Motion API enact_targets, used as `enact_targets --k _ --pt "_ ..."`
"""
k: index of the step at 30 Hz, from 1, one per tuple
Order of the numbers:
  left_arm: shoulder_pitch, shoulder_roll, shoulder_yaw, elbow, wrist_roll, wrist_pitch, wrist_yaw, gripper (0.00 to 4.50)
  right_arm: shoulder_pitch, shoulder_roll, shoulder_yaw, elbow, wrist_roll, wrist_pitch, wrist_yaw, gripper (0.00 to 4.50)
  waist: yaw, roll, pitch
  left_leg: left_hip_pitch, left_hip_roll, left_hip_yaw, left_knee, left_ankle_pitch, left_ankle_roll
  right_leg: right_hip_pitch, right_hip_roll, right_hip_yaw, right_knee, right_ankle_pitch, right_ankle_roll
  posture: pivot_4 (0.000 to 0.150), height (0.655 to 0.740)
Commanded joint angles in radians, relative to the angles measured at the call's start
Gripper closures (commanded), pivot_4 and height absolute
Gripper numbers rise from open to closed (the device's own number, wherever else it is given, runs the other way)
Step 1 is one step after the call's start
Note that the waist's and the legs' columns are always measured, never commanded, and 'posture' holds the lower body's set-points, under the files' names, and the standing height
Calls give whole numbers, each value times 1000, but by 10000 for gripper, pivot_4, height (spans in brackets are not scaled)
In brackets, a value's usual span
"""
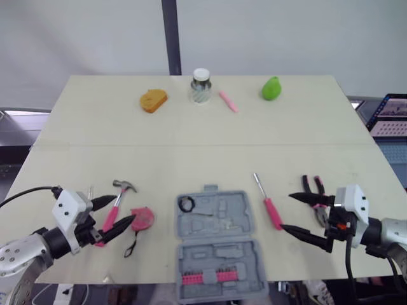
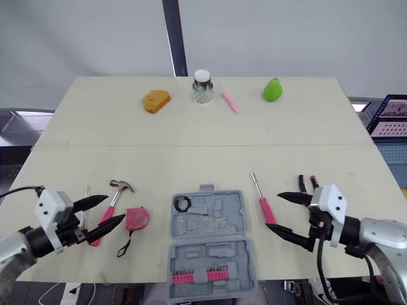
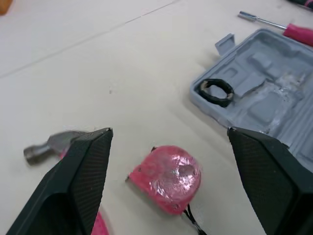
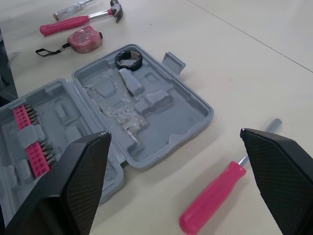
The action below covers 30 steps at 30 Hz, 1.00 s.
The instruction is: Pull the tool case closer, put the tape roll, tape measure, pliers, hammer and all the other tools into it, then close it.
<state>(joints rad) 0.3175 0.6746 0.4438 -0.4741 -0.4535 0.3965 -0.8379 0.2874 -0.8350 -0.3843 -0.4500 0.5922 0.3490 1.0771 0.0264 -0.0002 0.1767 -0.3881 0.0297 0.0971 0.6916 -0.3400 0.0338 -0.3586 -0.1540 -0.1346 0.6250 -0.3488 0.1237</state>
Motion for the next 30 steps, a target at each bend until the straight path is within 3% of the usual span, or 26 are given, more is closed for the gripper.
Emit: enact_targets --k 1,8,15,30 --pt "-65 19 -72 82 33 -129 -82 4846 78 -7 -100 -58 44 17 21 0 1 0 0 0 0 0 0 0 0 0 0 1 0 0 0 1500 6950" --pt "-205 62 -201 210 79 -266 -196 4846 154 -8 -179 -75 51 26 21 0 -4 0 0 0 1 -1 0 0 -1 0 0 3 1 0 0 1500 6950" --pt "-331 91 -241 359 113 -379 -251 4846 179 6 -194 -100 38 20 5 0 -2 -1 1 1 1 -1 -2 1 -2 0 2 1 1 0 0 1500 6950" --pt "-386 149 -291 545 162 -559 -377 4846 107 -31 -147 -85 17 25 21 0 -3 -1 1 1 1 -1 -2 1 -2 -1 2 0 3 0 0 1500 6950"
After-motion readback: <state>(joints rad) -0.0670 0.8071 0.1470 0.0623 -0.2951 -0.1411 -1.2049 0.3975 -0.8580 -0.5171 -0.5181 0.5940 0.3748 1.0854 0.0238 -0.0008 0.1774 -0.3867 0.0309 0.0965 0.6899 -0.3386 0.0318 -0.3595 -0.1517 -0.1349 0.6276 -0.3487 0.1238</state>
